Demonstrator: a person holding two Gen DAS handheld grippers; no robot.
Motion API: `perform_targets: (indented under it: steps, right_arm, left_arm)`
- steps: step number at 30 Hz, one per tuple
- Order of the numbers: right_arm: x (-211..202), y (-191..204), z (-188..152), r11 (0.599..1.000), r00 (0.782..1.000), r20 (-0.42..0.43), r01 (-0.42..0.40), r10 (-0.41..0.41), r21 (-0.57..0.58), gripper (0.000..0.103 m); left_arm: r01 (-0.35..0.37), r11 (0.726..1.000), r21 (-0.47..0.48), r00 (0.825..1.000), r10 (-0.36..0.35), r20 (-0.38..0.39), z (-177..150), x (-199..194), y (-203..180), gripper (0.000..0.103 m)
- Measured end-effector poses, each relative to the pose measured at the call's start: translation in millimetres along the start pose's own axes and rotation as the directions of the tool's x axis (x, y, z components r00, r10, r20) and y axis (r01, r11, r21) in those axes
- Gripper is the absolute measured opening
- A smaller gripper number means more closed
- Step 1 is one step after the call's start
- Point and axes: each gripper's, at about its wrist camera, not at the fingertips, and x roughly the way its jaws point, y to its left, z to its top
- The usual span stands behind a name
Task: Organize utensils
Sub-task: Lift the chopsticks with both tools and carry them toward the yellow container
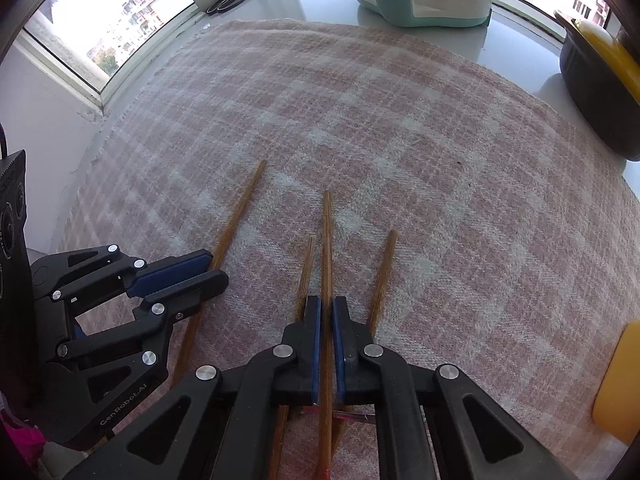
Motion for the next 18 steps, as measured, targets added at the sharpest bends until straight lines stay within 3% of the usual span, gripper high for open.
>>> perform_targets:
  steps: [10,18]
  right_arm:
    - [-35,-6,-12,0.999,0.993,0.114,-0.035,0.031,0.035,0.003]
    - [-72,-6,-23,0.999,0.976,0.216,-0.039,0.032,0.028,0.003]
  left_arm:
    - [0.067,0.994,-0.086,0.994,-0.059,0.092,0,-35,5,0.004]
    - [0.098,0.991,-0.092,0.986,-0.084,0.146,1,-64,-7,0.004]
